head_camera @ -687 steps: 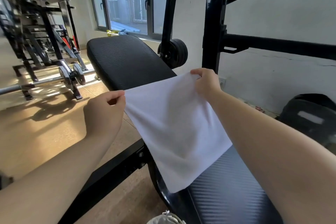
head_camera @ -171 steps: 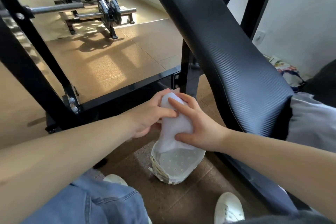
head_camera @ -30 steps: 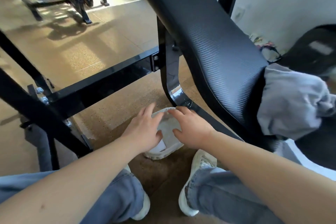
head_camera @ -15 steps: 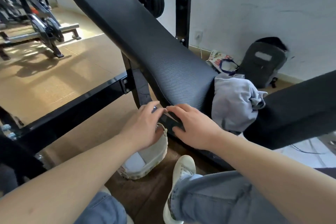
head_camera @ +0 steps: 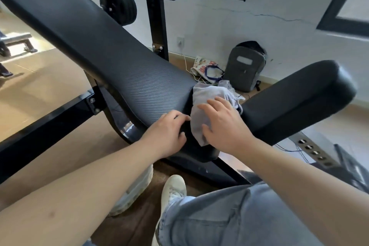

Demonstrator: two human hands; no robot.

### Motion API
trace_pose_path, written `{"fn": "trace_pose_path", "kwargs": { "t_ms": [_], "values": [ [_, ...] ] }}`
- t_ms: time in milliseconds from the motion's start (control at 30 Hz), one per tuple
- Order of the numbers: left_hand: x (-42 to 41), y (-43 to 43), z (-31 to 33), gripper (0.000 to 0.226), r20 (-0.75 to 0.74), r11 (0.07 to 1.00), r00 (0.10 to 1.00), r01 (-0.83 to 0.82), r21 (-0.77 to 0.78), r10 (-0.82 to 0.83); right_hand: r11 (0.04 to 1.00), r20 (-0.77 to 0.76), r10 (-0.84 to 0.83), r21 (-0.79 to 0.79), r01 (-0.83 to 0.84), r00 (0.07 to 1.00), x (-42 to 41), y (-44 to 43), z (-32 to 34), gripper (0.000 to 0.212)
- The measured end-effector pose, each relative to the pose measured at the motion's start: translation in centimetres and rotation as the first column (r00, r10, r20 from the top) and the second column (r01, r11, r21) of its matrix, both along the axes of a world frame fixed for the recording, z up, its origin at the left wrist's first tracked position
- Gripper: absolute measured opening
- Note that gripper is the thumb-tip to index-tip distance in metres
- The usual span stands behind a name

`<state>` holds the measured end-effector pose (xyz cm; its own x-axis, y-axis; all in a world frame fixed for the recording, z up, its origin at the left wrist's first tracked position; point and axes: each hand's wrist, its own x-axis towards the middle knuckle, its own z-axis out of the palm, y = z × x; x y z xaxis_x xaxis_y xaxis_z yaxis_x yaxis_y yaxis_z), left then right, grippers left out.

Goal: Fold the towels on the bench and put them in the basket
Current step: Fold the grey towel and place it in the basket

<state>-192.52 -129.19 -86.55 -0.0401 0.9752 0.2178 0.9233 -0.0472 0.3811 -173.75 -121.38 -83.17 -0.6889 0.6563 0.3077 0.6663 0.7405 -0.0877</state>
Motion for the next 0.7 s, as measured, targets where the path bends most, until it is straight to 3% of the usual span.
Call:
{"fn": "trace_pose_path", "kwargs": {
  "t_ms": [100,167,333,467,567,700],
  "values": [
    [1.3,1.5,-0.1,0.060,0.071,0.992,0.997,-0.017,-0.126,0.026,0.995,0.105,-0.082,-0.049,0.088,0.991,0.6,0.5,-0.3,0.053],
    [2.2,2.4,-0.2,0.068,0.100,0.980,0.994,-0.027,-0.197,0.048,0.988,0.210,-0.123,-0.068,0.140,0.970,0.9,0.5,-1.2,0.062],
    [4.4,4.6,-1.0,0.076,0.017,0.954,0.983,-0.171,-0.246,0.181,0.984,0.343,-0.170,0.003,0.180,0.924,0.6,0.0,-2.2,0.085],
    [4.9,5.2,-1.3,0.057,0.140,0.958,0.955,-0.237,-0.164,0.260,0.982,0.314,-0.175,-0.008,0.186,0.933,0.4,0.3,-2.3,0.086],
    [3.7,5.2,-1.4,0.041,0.332,0.983,0.925,-0.182,-0.038,0.184,0.979,0.332,-0.201,0.034,0.201,0.922,0.4,0.6,-2.9,0.099],
    [1.3,5.1,-0.8,0.036,0.432,0.986,0.899,-0.131,0.102,0.075,0.965,0.331,-0.263,0.078,0.251,0.906,0.0,1.1,-3.7,0.114]
  ]
}}
